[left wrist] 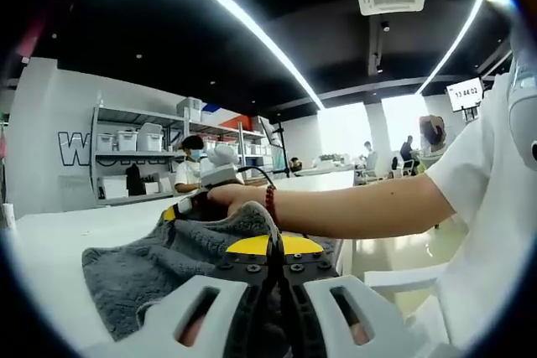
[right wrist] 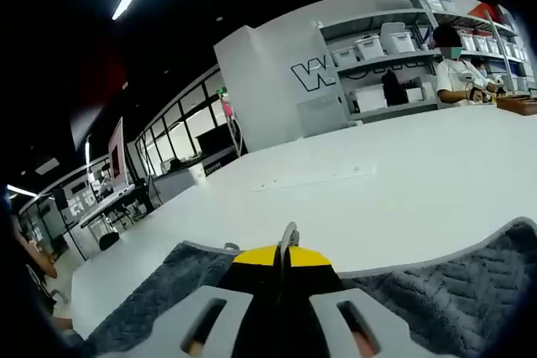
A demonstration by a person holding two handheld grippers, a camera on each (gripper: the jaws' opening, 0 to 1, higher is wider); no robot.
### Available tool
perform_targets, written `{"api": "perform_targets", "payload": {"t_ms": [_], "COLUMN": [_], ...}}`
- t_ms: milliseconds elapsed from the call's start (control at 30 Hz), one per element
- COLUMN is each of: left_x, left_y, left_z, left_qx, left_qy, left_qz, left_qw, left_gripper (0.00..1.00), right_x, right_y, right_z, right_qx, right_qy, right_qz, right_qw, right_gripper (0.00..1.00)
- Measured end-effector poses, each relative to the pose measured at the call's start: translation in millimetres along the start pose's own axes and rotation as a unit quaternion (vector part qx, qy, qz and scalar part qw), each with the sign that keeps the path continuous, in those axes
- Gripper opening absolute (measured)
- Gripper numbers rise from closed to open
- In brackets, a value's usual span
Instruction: Open the folded towel by lifting each exposed corner and separating the folded layers until the towel lies flat within the target outline without major curled edges
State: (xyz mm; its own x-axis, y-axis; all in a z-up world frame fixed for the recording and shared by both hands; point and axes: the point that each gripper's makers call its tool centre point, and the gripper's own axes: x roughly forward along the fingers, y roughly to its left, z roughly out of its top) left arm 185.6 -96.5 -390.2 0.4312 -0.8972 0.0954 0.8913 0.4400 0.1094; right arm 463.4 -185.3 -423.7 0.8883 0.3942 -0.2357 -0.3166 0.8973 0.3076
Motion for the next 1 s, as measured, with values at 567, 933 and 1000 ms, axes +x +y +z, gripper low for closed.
{"api": "perform_targets", "payload": {"t_ms": [567, 933, 1000], "left_x": [-7, -12, -13], "left_y": [-2.0, 2.8, 3.5], "left_z": [12.1, 20.9, 21.7], "left_qx": [-0.030, -0.067, -0.067], "left_qy": [-0.034, -0.062, -0.063], "left_qz": [-0.024, -0.029, -0.030], "left_qw": [0.9987, 0.9954, 0.9953], "left_gripper": [0.01, 0.01, 0.01], "right_x": [-15, -23, -24], "right_y": [28, 35, 38], "right_z": [11.1, 14.2, 15.3], "right_qx": [-0.013, -0.012, -0.014], "right_qy": [-0.012, -0.022, -0.022], "right_qz": [0.011, 0.013, 0.013], "right_qw": [0.9998, 0.9996, 0.9996], "right_gripper": [0.00, 0.00, 0.00]}}
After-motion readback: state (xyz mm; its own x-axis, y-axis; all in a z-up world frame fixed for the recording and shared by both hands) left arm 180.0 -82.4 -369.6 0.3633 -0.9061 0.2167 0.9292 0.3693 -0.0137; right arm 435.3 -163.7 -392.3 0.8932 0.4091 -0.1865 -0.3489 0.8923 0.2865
